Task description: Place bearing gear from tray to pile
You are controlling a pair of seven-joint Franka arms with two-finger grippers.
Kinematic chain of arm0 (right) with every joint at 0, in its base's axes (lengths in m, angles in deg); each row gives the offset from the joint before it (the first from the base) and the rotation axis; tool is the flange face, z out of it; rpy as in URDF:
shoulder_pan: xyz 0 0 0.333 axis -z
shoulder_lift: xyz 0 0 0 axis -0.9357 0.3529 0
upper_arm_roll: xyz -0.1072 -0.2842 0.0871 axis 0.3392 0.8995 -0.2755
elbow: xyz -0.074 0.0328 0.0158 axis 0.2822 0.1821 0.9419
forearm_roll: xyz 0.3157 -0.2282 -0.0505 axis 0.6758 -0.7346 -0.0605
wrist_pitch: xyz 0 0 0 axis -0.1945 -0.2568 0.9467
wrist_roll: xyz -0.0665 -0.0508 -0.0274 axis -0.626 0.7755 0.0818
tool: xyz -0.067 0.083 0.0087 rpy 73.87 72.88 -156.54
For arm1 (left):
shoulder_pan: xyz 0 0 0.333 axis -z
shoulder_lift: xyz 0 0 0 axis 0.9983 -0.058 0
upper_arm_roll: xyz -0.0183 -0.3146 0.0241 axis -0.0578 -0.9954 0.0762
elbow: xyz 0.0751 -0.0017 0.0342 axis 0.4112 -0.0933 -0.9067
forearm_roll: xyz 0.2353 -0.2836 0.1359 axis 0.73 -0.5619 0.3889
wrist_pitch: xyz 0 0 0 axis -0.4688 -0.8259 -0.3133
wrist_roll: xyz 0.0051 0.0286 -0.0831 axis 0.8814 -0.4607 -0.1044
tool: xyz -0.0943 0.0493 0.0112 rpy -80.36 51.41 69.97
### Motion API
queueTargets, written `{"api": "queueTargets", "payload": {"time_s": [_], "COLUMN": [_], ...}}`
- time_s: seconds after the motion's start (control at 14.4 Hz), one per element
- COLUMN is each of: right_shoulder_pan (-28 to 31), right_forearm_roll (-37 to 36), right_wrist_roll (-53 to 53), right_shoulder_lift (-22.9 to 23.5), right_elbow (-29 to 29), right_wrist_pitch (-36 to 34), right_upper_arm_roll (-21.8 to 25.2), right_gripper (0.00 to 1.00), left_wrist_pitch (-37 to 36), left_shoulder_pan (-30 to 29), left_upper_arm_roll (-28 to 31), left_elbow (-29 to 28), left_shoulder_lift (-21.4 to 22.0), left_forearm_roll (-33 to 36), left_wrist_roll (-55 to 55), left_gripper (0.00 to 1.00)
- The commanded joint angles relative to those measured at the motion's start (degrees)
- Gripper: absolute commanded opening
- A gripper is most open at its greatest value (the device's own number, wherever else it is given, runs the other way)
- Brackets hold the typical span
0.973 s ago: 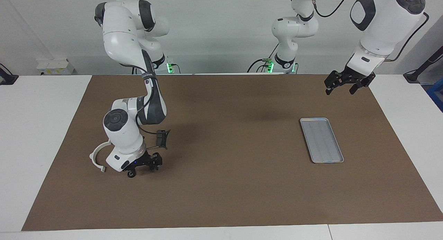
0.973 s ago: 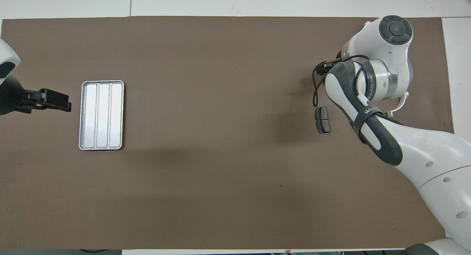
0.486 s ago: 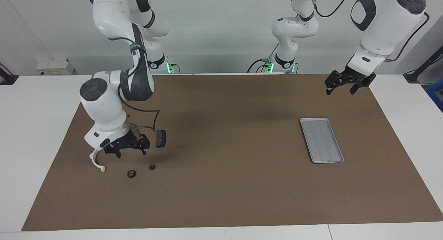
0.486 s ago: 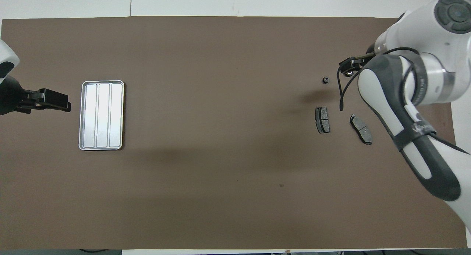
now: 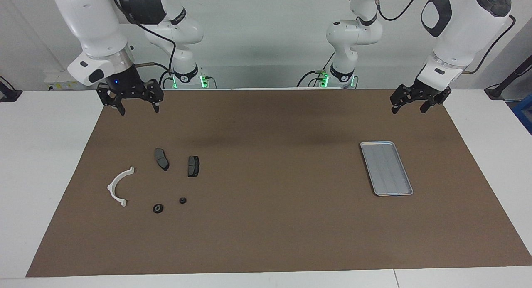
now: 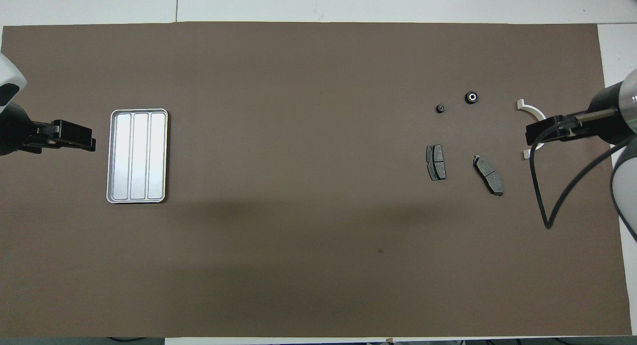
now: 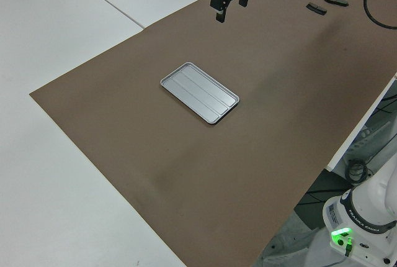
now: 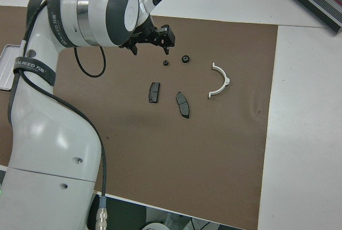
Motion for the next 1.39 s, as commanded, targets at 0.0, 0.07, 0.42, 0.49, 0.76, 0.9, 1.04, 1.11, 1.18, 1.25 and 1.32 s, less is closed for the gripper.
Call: {"api": "queueTargets", "payload": {"time_s": [0.0, 0.07, 0.42, 0.49, 0.76, 0.9, 1.04, 1.11, 1.18, 1.25, 1.32], "right_shoulder_pan": [1.8, 1.9, 1.6, 1.6, 1.1, 0.9, 0.9, 1.0, 1.2, 1.0, 1.0], "right_forearm_roll": [0.5, 0.4, 0.5, 0.5, -0.5, -0.6, -1.3, -1.3, -1.2, -1.3, -1.3], "right_wrist_roll": [-1.0, -1.0, -0.9, -0.9, -0.8, -0.7, -0.7, -0.7, -0.7, -0.7, -0.7], "right_shoulder_lift": [-2.0, -2.0, -1.9, -1.9, -1.9, -1.8, -1.6, -1.5, -1.5, -1.4, -1.4], "right_elbow": [-2.2, -2.2, -2.2, -2.2, -2.0, -2.0, -2.0, -2.0, -2.0, -1.9, -1.9], "right_wrist_pitch": [-4.4, -5.2, -6.1, -6.1, -4.8, -1.6, 0.1, 0.2, 0.2, 0.2, 0.4], "right_upper_arm_roll": [-0.6, -0.6, -0.6, -0.6, -0.5, -0.5, -0.5, -0.5, -0.5, -0.5, -0.5], "right_gripper": [1.00, 1.00, 1.00, 1.00, 1.00, 1.00, 1.00, 1.00, 1.00, 1.00, 1.00], "left_wrist_pitch": [0.0, 0.0, 0.0, 0.0, 0.0, 0.0, 0.0, 0.0, 0.0, 0.0, 0.0], "left_shoulder_pan": [0.3, 0.3, 0.3, 0.3, 0.3, 0.3, 0.3, 0.3, 0.3, 0.3, 0.3], "left_upper_arm_roll": [0.2, 0.2, 0.2, 0.2, 0.2, 0.2, 0.2, 0.2, 0.2, 0.2, 0.2], "left_elbow": [-0.5, -0.4, -0.5, -0.5, -0.5, -0.4, -0.5, -0.5, -0.4, -0.5, -0.5], "left_shoulder_lift": [1.0, 1.0, 1.0, 1.0, 1.0, 1.0, 1.0, 1.0, 1.0, 1.0, 1.0], "left_forearm_roll": [0.4, 0.4, 0.5, 0.5, 0.5, 0.5, 0.4, 0.5, 0.5, 0.5, 0.5], "left_wrist_roll": [-0.2, -0.2, -0.2, -0.2, -0.2, -0.2, -0.2, -0.2, -0.2, -0.2, -0.2], "left_gripper": [1.00, 1.00, 1.00, 1.00, 1.00, 1.00, 1.00, 1.00, 1.00, 1.00, 1.00]}}
